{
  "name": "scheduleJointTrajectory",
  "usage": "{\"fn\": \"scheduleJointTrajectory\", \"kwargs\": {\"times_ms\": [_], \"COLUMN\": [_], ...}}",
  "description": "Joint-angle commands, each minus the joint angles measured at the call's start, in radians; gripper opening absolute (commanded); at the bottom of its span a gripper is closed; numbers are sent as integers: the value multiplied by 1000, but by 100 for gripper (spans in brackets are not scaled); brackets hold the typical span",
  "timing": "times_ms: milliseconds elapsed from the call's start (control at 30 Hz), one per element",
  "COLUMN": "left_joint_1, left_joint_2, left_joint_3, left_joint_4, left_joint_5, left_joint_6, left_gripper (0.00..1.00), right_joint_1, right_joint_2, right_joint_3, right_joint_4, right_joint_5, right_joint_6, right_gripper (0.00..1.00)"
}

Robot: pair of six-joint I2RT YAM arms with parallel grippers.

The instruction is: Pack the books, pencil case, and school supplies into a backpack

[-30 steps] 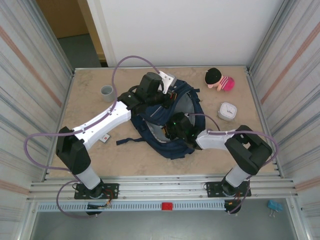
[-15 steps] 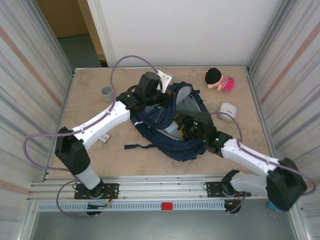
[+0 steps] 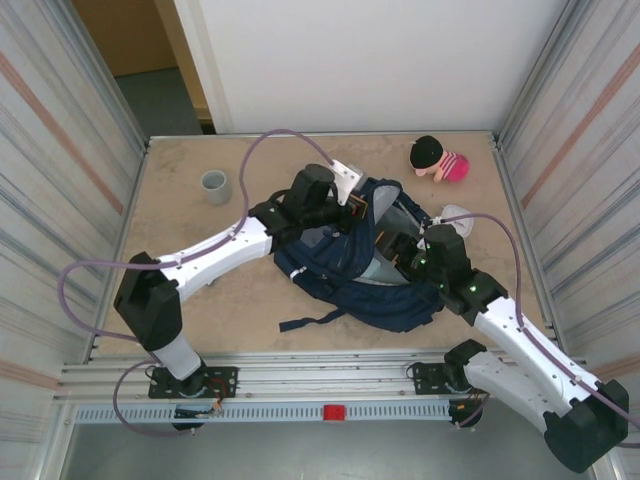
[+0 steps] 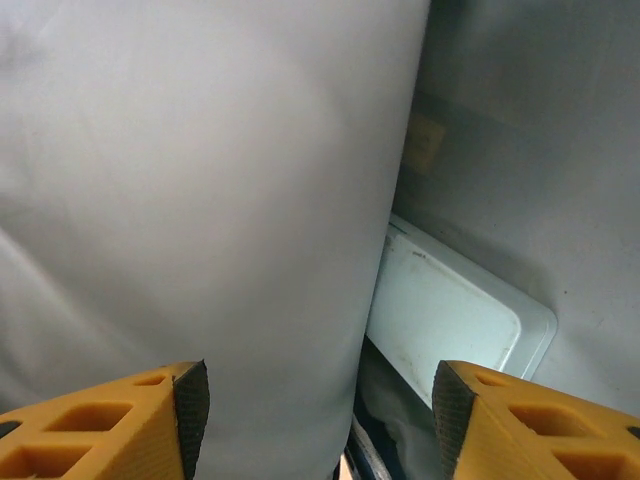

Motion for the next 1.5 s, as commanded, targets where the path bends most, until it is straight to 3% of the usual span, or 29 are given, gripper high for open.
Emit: {"fn": "scheduleJointTrajectory", "kwargs": {"times_ms": [0,200,533,733,833,1067,1300,1467], "left_joint_1": [4,2,75,100,99,3,-116,-173], "left_joint_2": [48,32,-84,-108,-105,-35,99,186], "left_joint_3": [-23,-31,-64,-36,-25,-26,-27,-29], "left_joint_4": [-23,25,-7,-74,-72,-12,-4,18], "left_joint_5": [-18,32,-86,-147,-121,-55,-25,-11], "left_joint_6": [31,34,126,234,251,312,267,197], "left_gripper": [0,0,0,0,0,0,1,13], "right_joint_1": [-17,-27,-37,-61,-106,-211,-228,-228], "right_joint_2": [-3,62,205,179,99,-20,-107,-165], "right_joint_3": [6,0,-8,62,77,105,119,98], "right_joint_4": [-5,56,209,103,36,-95,-228,-249], "right_joint_5": [-40,-65,-82,-66,-73,-103,10,53], "right_joint_6": [-96,-103,-87,-179,-208,-262,-317,-315], "right_gripper": [62,62,57,59,60,61,61,60]}}
